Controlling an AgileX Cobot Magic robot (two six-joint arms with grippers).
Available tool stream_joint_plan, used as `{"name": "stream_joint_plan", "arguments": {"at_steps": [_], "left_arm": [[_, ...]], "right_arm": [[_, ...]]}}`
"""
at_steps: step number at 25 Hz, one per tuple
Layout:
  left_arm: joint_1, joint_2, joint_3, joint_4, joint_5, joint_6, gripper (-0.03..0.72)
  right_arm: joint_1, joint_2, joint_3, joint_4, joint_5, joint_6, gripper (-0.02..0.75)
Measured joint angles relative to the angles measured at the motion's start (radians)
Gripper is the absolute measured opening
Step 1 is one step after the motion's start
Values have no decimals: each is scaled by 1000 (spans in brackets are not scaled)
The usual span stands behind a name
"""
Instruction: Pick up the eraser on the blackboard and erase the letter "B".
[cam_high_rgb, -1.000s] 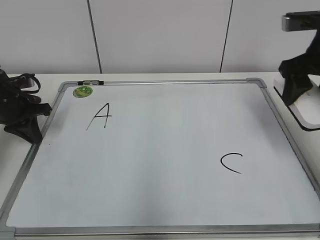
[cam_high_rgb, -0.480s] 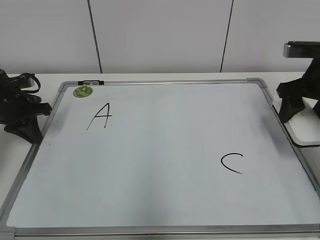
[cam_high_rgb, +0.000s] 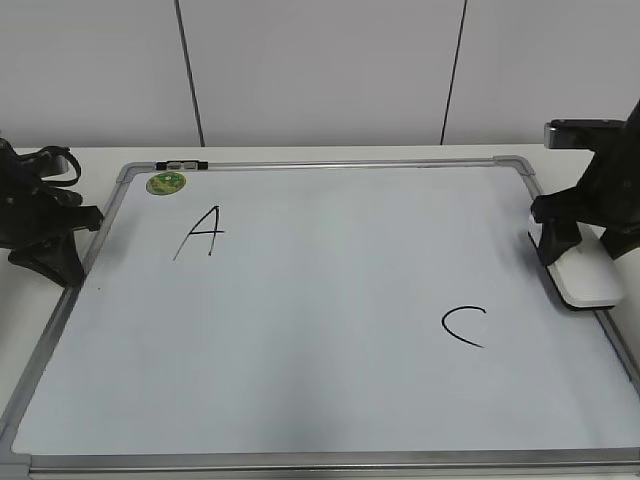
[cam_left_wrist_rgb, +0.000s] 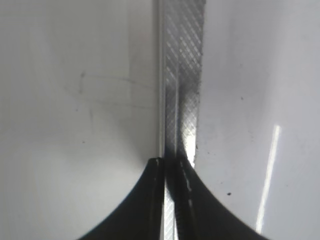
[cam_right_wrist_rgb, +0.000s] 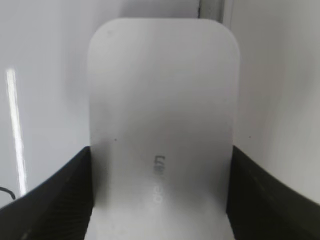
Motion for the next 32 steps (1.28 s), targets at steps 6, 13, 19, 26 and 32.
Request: {"name": "stream_joint_plan", "arguments": {"at_steps": [6,13,19,26,32], "left_arm": [[0,0,0,0,0,0,11],[0,0,0,0,0,0,11],[0,0,0,0,0,0,11],[0,0,0,0,0,0,15],[0,2,-10,0,8,0,56]], "right_arm": [[0,64,-71,17,8,-1,552],[0,111,-113,35,48,-1,552],[0,118,-125,39,68,13,593],[0,122,-268,33,224,15,617],[0,110,-438,8,329,18,615]]}}
